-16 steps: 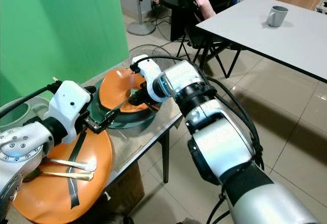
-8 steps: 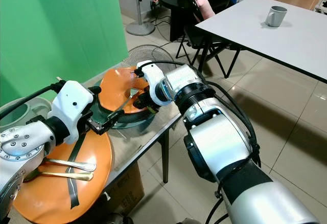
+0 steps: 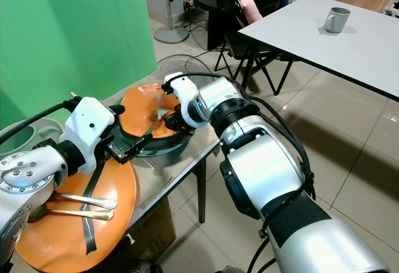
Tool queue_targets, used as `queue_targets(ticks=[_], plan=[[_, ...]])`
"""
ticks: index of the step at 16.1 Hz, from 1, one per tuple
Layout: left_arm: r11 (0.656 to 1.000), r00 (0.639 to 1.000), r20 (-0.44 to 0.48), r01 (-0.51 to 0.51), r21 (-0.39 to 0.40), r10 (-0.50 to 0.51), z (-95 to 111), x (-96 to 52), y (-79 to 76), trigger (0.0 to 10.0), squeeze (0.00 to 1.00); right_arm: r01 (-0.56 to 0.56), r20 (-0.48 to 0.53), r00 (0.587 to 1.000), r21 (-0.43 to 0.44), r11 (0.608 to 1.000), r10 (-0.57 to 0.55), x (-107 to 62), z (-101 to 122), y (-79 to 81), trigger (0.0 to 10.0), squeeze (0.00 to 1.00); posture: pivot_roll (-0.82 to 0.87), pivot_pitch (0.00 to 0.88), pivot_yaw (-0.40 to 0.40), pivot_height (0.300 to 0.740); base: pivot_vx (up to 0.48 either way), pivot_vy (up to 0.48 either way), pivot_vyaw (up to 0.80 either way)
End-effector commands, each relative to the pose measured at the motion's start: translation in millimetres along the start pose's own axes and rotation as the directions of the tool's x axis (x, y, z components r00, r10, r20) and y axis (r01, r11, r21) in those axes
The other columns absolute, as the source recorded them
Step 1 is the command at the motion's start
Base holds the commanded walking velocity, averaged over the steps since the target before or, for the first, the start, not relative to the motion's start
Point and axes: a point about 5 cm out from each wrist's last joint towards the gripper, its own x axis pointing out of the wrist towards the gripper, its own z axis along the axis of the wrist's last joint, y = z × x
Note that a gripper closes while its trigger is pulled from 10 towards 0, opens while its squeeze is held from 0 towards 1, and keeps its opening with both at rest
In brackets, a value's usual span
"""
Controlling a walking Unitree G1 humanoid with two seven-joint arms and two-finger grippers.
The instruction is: Setting the table
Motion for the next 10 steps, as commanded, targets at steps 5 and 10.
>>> queue_targets(ticks=[5, 10], plan=[[0.999, 0.999, -0.01, 0.033, 0.022, -0.033, 0.9, 0.5, 0.3, 10.0, 0.0, 0.003, -0.023, 1.0, -0.061, 0.998, -0.004, -3.0, 5.7, 1.9, 0.0, 0.0, -0.08, 0.0, 0.02, 0.74, 0.0, 0.0, 0.0], [0.998, 0.999, -0.021, 0.049, 0.029, -0.048, 0.2, 1.0, 1.4, 10.0, 0.0, 0.007, -0.03, 1.0, -0.138, 0.99, -0.011, -8.1, 11.8, 0.4, 0.0, 0.0, -0.08, 0.0, 0.02, 0.74, 0.0, 0.0, 0.0]])
